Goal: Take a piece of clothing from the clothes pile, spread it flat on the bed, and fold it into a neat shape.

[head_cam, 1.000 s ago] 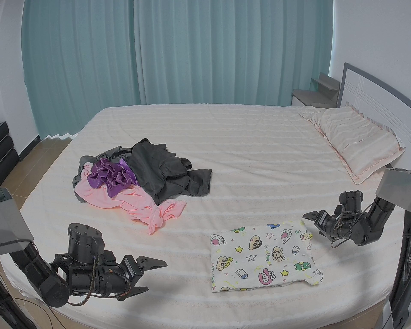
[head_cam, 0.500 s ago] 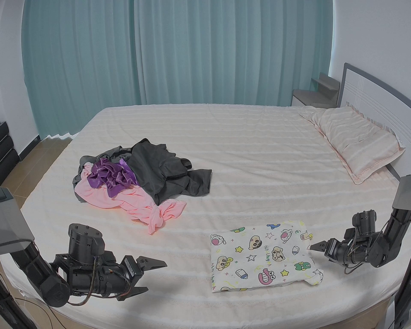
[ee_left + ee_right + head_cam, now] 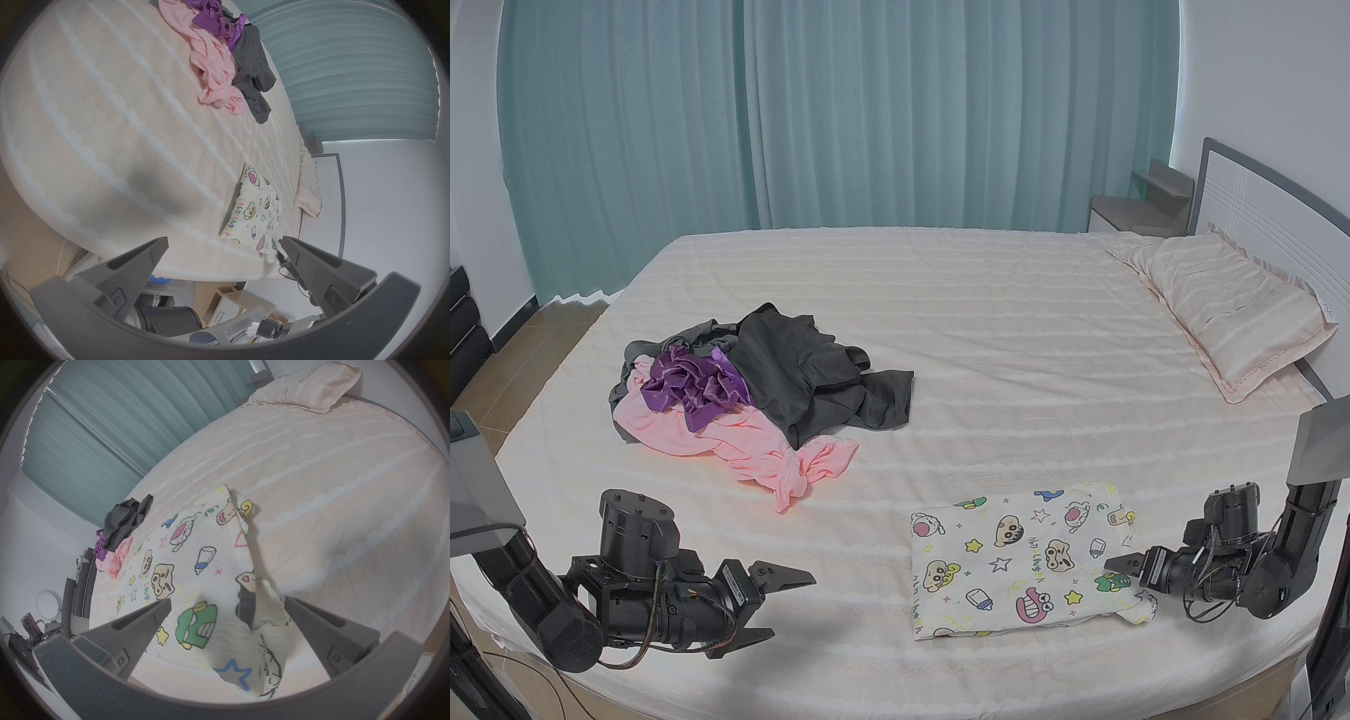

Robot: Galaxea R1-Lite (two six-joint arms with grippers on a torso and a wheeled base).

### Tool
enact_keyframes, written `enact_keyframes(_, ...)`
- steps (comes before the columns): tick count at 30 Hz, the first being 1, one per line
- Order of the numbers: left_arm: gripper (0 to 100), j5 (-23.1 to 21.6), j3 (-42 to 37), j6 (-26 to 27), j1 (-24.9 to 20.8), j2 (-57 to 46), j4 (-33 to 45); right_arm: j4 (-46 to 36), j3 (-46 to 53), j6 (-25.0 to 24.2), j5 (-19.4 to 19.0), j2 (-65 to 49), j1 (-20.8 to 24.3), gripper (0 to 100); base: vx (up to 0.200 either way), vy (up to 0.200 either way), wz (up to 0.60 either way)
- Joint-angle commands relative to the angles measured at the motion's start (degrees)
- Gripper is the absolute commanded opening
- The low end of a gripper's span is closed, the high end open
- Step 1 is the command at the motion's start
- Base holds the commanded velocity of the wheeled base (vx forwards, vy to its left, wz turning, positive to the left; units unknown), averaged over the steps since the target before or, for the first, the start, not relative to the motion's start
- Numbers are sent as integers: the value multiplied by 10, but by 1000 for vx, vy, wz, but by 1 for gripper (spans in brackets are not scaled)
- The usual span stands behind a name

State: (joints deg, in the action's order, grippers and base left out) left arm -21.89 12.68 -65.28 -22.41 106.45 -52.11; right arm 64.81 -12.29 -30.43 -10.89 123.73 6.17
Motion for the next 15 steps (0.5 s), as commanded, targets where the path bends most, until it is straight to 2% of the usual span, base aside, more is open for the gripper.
enact_keyframes(1,100,0,1,0,0,1,-1,1,5,1,3,18,5,100,0,0,0)
enact_keyframes(2,100,0,1,0,0,1,-1,1,8,1,3,16,5,0,0,0,0)
enact_keyframes(15,100,0,1,0,0,2,0,2,42,18,4,12,-4,0,0,0,0)
